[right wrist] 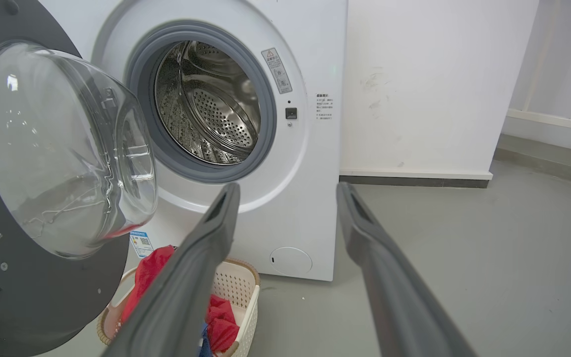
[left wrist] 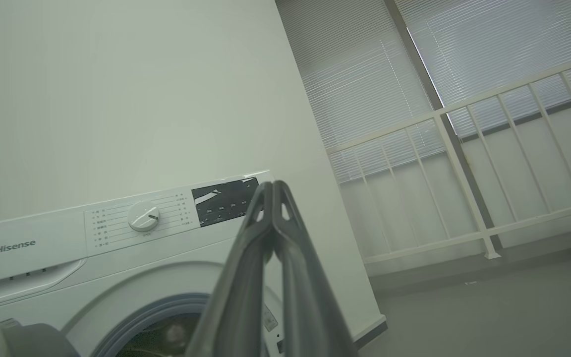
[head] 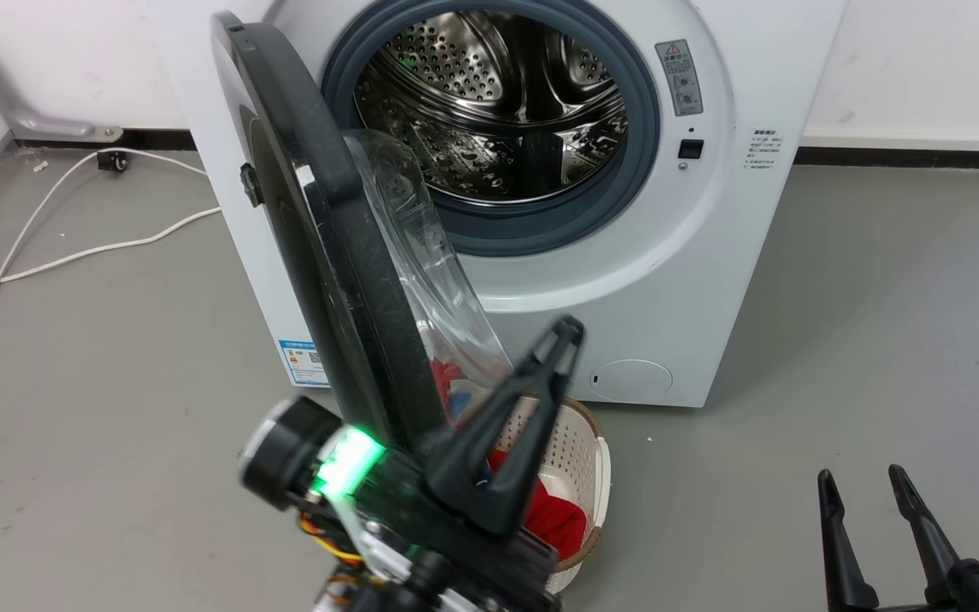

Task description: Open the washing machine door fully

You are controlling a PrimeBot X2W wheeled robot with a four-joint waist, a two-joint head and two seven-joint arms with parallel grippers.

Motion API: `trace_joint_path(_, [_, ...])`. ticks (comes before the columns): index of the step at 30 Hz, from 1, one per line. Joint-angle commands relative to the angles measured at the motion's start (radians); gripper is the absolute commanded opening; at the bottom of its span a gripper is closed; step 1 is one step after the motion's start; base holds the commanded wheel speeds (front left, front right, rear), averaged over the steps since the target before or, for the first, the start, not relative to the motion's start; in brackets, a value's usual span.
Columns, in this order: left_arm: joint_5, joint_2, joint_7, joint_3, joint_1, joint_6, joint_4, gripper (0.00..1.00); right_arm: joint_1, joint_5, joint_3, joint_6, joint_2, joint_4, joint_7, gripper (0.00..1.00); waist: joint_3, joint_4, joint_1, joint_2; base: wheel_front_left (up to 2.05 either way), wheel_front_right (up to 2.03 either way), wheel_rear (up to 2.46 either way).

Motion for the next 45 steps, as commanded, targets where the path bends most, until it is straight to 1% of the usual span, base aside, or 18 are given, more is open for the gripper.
trace_joint_path(1, [-0.01,-0.001,-0.001,-0.027,0.017,-0.007,0.025,0.0,0.012,0.002,0.002,0.0,0.002,0.001,-0.002,1.0,0.001,0.001,-0.0001,0.0,0.0,0.0,0.0])
trace_joint_path(5, [-0.025,-0.003,-0.001,-0.08,0.04,-0.015,0.081,0.0,0.005,0.001,0.006,0.0,0.002,0.002,-0.002,1.0,0.006,0.0,-0.0001,0.0,0.0,0.0,0.0])
trace_joint_path(10, [-0.043,0.006,-0.001,-0.124,0.075,-0.022,0.159,0.0,-0.002,0.007,-0.001,0.0,0.002,0.004,-0.002,1.0,0.015,0.003,-0.0001,0.0,0.0,0.0,0.0])
trace_joint_path(18, [-0.071,0.023,-0.001,-0.122,0.12,-0.008,0.285,0.0,-0.016,0.006,0.001,0.0,0.002,0.01,-0.002,1.0,0.032,0.004,-0.0001,0.0,0.0,0.0,0.0])
trace_joint_path(27, [-0.103,0.025,-0.001,-0.06,0.148,0.023,0.432,0.0,-0.029,0.004,0.003,0.0,0.002,0.018,-0.002,1.0,0.052,0.01,-0.0001,0.0,0.0,0.0,0.0])
trace_joint_path(32, [-0.114,0.025,-0.001,-0.01,0.163,0.048,0.484,0.0,-0.033,0.005,0.003,0.0,0.002,0.024,-0.002,1.0,0.06,0.017,-0.0001,0.0,0.0,0.0,0.0])
trace_joint_path(38, [-0.128,0.029,0.001,0.072,0.195,0.094,0.489,0.0,-0.028,0.011,-0.001,0.0,0.002,0.032,-0.002,1.0,0.058,0.041,-0.0001,0.0,0.0,0.0,0.0])
trace_joint_path(39, [-0.128,0.029,0.001,0.072,0.195,0.094,0.489,0.0,-0.028,0.011,-0.001,0.0,0.002,0.032,-0.002,1.0,0.058,0.041,-0.0001,0.0,0.0,0.0,0.0])
trace_joint_path(43, [-0.137,0.039,0.002,0.134,0.226,0.122,0.48,0.0,-0.02,0.016,0.001,0.0,0.002,0.034,-0.002,1.0,0.056,0.062,-0.0001,0.0,0.0,0.0,0.0])
trace_joint_path(45, [-0.135,0.038,0.001,0.153,0.239,0.126,0.469,0.0,-0.017,0.017,0.0,0.0,0.002,0.033,-0.002,1.0,0.057,0.075,-0.0001,0.0,0.0,0.0,0.0])
